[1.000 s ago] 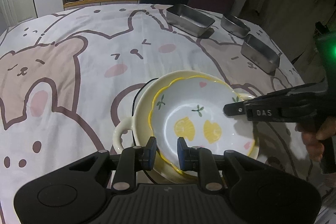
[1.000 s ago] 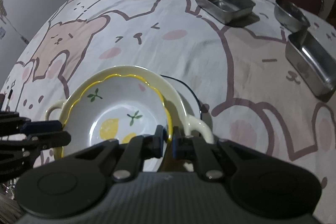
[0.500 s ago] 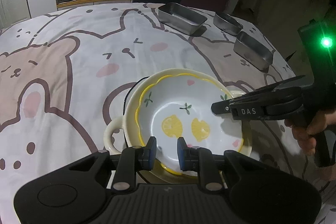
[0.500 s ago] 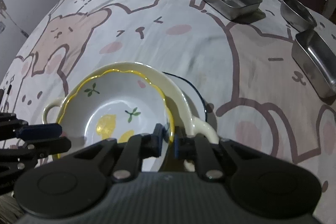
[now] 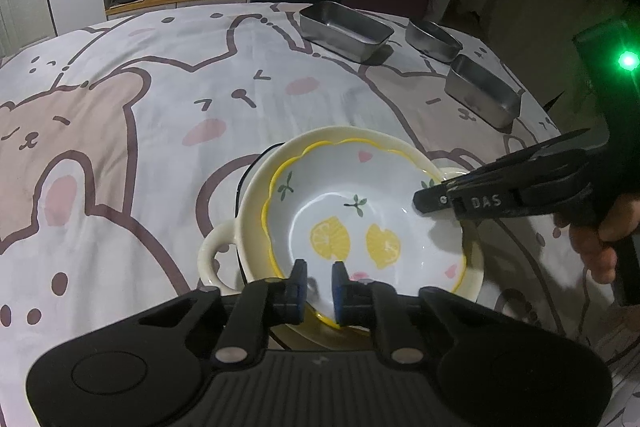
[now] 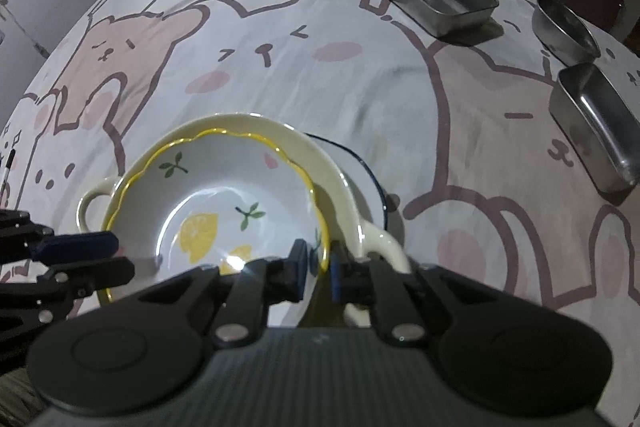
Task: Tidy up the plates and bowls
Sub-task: 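Open both grippers to release the lemon-print bowl inside the cream bowl, then lift both grippers off the bowls and move toward the steel trays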
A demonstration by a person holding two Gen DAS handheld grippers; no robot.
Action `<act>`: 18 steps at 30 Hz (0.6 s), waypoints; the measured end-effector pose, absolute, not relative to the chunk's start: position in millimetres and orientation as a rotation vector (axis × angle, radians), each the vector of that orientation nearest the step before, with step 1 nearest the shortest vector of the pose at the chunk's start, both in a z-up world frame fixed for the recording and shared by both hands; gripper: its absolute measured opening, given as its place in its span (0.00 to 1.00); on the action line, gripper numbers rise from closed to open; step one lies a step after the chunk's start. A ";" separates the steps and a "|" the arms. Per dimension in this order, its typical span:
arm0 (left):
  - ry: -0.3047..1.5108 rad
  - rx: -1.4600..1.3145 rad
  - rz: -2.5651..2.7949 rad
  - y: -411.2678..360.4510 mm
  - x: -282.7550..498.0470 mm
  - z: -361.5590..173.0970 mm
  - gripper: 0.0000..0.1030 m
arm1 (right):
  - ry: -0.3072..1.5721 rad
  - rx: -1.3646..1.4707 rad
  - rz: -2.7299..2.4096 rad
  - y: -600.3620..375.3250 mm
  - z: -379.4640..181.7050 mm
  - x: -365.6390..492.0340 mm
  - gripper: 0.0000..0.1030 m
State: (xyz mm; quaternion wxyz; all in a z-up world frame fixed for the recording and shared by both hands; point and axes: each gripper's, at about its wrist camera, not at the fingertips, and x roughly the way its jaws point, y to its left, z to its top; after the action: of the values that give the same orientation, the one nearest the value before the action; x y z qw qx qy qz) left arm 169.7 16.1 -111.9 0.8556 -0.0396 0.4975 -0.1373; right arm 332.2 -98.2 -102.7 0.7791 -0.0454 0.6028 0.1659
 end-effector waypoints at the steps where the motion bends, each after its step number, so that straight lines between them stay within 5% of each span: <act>1: 1.046 -0.086 -0.288 16.7 169.8 -112.2 0.11 | 1.303 -0.094 0.359 -99.4 -102.0 332.5 0.11; 18: 1.048 -0.085 -0.289 16.4 170.0 -111.6 0.11 | 1.298 -0.087 0.360 -105.7 -92.7 329.1 0.11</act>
State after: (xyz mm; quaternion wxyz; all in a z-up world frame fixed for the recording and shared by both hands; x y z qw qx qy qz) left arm 170.0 16.4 -111.6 0.8549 -0.0406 0.4986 -0.1376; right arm 329.1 -105.7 -92.7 0.7808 -0.0405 0.6008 0.1667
